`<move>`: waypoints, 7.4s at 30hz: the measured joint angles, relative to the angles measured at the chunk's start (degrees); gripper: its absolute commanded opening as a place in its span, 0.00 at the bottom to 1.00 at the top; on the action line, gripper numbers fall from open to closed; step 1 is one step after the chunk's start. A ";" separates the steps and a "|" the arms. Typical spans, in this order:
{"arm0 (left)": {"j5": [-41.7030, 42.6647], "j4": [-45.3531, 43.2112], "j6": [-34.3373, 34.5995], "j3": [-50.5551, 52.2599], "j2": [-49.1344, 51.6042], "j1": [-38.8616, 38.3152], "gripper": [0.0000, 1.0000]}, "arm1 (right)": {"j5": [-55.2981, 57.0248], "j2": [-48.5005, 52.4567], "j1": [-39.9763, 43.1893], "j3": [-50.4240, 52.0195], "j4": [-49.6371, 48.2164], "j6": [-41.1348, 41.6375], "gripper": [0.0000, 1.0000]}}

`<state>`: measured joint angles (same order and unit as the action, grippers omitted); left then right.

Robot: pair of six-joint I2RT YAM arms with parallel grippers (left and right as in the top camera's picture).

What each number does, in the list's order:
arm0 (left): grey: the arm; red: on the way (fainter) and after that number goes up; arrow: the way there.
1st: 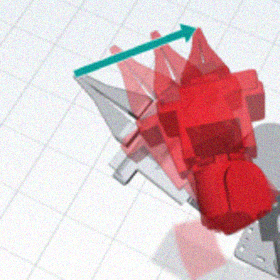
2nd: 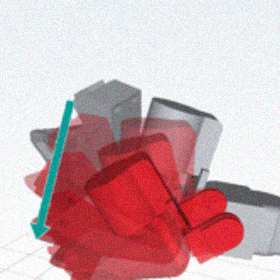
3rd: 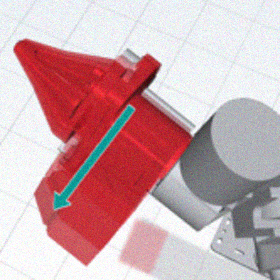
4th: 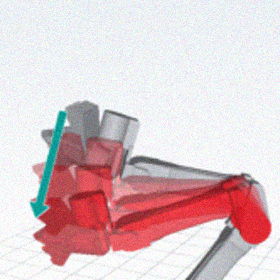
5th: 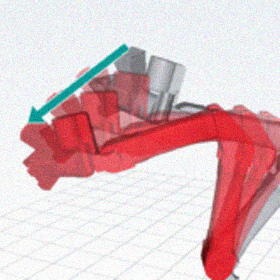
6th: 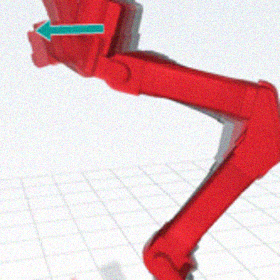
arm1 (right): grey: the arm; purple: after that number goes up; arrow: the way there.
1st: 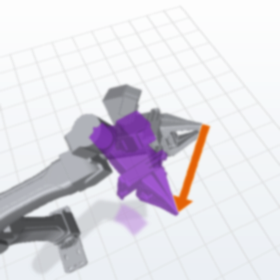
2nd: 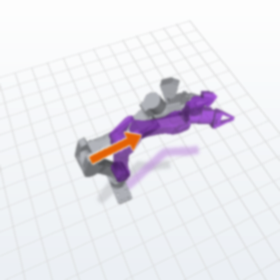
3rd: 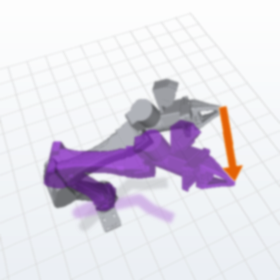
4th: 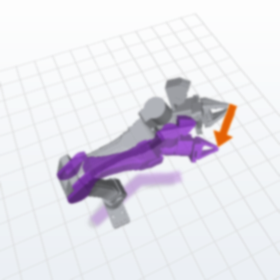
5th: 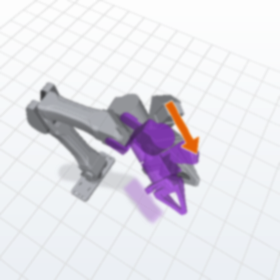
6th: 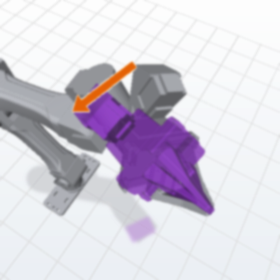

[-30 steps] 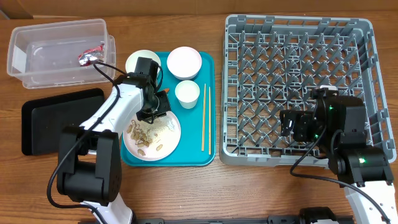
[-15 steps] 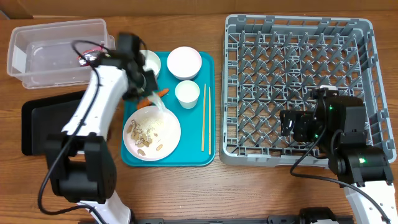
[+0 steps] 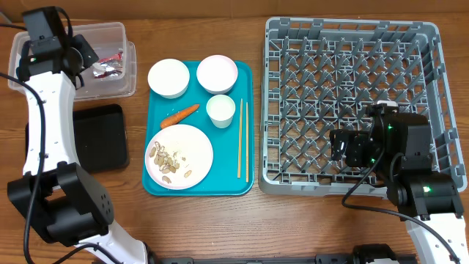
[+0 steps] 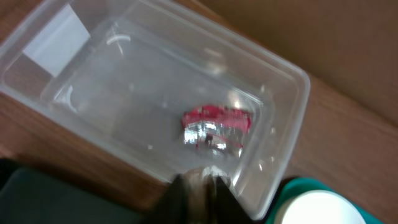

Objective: Sort waste into correct bins and load items into the dishwasher
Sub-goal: 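Carry the foil left and release it into the clear bin, then grasp the white cup on the tray with the left gripper, then hand the white cup from the left gripper to the right gripper, then place the white cup upside down in the rack's right side with right gripper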

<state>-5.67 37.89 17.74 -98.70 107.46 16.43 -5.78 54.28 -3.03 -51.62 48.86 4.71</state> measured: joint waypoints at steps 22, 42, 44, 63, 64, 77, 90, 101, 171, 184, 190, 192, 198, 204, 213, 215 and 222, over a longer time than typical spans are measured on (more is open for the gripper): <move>7.43 29.86 -4.63 -1.01 -3.13 -14.08 0.61 | 0.02 0.00 0.00 -0.04 0.68 0.00 1.00; 13.03 25.97 3.61 -0.94 6.69 -32.35 0.47 | 0.00 0.00 0.00 -0.04 1.07 0.00 1.00; 13.46 25.42 3.72 -0.94 9.46 -32.35 0.12 | 0.00 0.00 0.00 -0.04 1.11 -0.02 1.00; 66.40 26.43 -18.03 -6.01 4.22 -25.79 0.04 | -27.12 2.91 0.26 -0.35 -18.49 -5.35 1.00; 69.26 26.93 -19.39 -6.01 4.28 -26.21 0.04 | -33.62 3.98 0.26 -0.35 -20.70 -6.73 1.00; 81.42 27.74 -21.64 -6.01 4.31 -32.94 0.04 | -59.28 7.82 0.26 -0.52 -31.41 -10.14 1.00; 82.77 27.67 -19.34 -6.01 4.31 -35.21 0.04 | -57.86 7.82 1.49 -0.52 -33.07 -10.29 1.00; 83.03 27.65 -18.08 -6.01 4.35 -38.58 0.04 | -49.68 7.82 0.22 -0.52 -32.68 -10.69 1.00; 27.85 38.25 -13.57 -8.70 -1.51 -16.70 0.07 | -11.45 15.63 25.11 -25.14 15.47 1.27 0.29; 26.77 39.60 -13.57 -8.70 -1.53 -16.70 0.07 | 4.74 30.73 34.10 -25.27 23.85 1.29 0.29; 26.60 39.78 -13.57 -8.70 -1.51 -16.70 0.07 | 4.11 32.85 34.16 -25.27 23.93 1.29 0.31; 26.60 39.98 -13.57 -8.70 -1.51 -16.70 0.07 | 4.07 32.85 34.16 -25.27 24.44 1.31 0.50; 26.60 40.17 -13.57 -8.70 -1.51 -16.70 0.08 | 3.02 32.85 34.16 -25.24 25.00 1.20 0.94; 26.45 40.33 -13.57 -8.70 -1.51 -16.70 0.08 | 2.01 32.85 34.14 -25.24 24.92 1.33 1.00; 26.43 41.46 -13.57 -8.70 -1.51 -16.70 0.11 | -7.17 32.85 34.14 -25.24 23.17 1.20 1.00; 26.40 41.46 -13.57 -8.70 -1.51 -16.70 0.13 | -9.81 32.85 34.16 -25.24 23.21 0.26 0.99; 26.40 40.37 -13.60 -8.70 -1.51 -16.81 0.15 | -15.30 32.46 33.66 -25.24 23.85 -1.86 0.95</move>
<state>20.73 78.26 4.14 -107.39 105.95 -0.38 -21.08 86.74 30.63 -76.86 72.71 2.85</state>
